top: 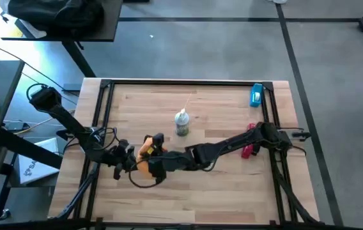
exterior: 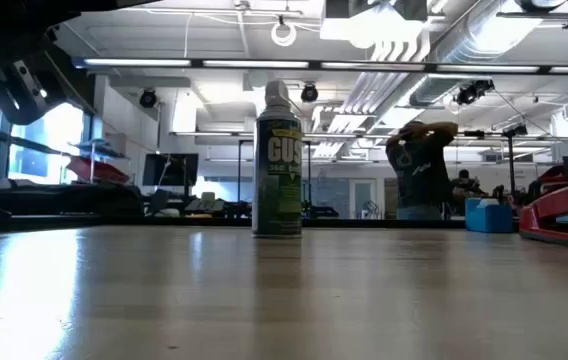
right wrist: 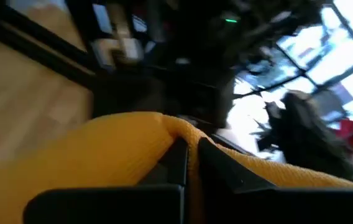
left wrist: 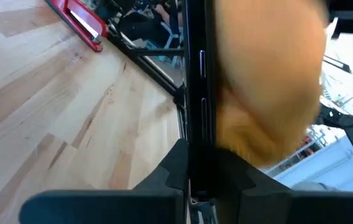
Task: Apply microfiber cloth
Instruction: Wipe the black cellphone using the green microfiber cloth
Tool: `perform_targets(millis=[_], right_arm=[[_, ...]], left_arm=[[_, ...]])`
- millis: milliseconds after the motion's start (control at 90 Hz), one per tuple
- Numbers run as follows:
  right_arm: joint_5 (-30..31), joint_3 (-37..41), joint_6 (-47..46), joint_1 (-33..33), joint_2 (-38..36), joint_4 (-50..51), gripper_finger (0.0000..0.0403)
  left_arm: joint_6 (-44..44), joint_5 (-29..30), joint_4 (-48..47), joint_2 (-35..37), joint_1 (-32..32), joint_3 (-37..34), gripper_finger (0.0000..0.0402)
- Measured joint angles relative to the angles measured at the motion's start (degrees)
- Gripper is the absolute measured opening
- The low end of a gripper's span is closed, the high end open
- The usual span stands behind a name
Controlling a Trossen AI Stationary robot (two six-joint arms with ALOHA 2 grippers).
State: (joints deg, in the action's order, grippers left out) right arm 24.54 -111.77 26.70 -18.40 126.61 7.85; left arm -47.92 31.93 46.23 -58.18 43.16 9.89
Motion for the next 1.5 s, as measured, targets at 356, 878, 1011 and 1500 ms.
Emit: perform_targets(millis=[356, 878, 1011, 1500], right_arm=[[8.27, 0.04, 5.64, 0.25, 0.52, -0.47, 0.0000], [20.38, 0.20, 19.64, 2.91, -10.71, 8.72, 0.0000], [19.43, 0.20, 19.87, 0.94, -14.72, 9.10, 0.0000], [6.19, 0.09, 6.41, -2.56, -12.13, 8.58, 0.0000]], left_arm=[[-0.32, 1.66, 0.58, 0.05, 0.32, 0.00, 0.0016], [0.04, -0.63, 3.46, 0.12, 3.79, 0.33, 0.0016], [1.21, 0.68, 6.37, 0.16, 3.91, 0.28, 0.0016], [1.29, 3.56, 7.77, 0.09, 3.23, 0.15, 0.0016]])
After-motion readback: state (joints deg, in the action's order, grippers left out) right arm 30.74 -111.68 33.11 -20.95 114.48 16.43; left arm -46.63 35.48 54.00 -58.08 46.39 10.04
